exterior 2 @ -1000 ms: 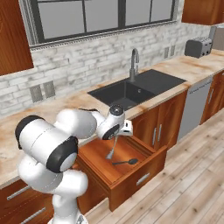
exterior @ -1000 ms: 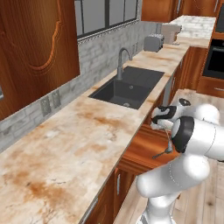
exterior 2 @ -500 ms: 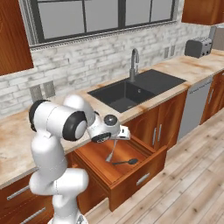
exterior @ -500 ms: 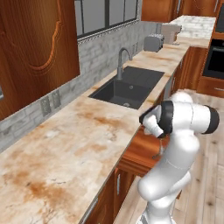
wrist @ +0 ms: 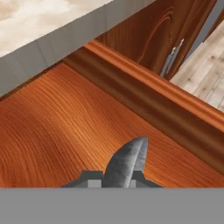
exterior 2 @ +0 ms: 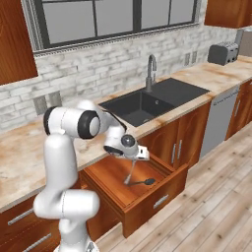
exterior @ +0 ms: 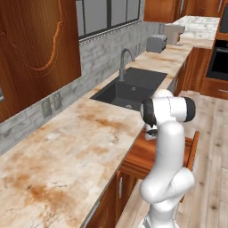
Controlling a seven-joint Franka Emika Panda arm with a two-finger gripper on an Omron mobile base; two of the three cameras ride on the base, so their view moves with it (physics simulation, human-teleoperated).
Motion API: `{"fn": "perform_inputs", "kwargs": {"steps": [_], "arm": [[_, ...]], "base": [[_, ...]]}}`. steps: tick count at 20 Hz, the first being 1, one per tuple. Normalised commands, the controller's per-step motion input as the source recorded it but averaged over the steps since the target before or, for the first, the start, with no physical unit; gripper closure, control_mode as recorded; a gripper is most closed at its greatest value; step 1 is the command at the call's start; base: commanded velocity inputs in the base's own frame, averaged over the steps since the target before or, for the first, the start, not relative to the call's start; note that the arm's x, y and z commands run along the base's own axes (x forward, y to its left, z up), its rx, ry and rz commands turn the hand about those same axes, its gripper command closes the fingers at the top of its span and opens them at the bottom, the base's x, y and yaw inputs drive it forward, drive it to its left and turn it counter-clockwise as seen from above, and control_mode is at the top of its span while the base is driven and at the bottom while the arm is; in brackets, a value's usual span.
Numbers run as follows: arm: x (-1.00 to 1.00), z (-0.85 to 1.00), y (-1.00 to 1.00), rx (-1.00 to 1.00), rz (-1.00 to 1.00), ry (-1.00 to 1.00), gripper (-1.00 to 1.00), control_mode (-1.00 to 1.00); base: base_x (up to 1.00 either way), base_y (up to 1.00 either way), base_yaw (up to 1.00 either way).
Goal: Organize the utensils by type. Pick up the wooden spoons from the counter and place them in the open cabinet. Then pick up the metallic utensils from the counter and place them in the open drawer.
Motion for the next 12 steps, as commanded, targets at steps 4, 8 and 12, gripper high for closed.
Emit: {"fn": "perform_inputs", "kwargs": {"steps": [4, 8, 12], "arm": [[0.14, -0.42, -0.16, 0.0, 0.01, 0.0, 1.0, -1.0], [0.3, -0.35, -0.06, 0.0, 0.0, 0.02, 1.0, -1.0], [0.39, -0.35, -0.01, 0.0, 0.0, 0.06, 1.0, -1.0]], "base": [[0.0, 0.0, 0.0], [0.0, 0.0, 0.0], [0.0, 0.0, 0.0]]}}
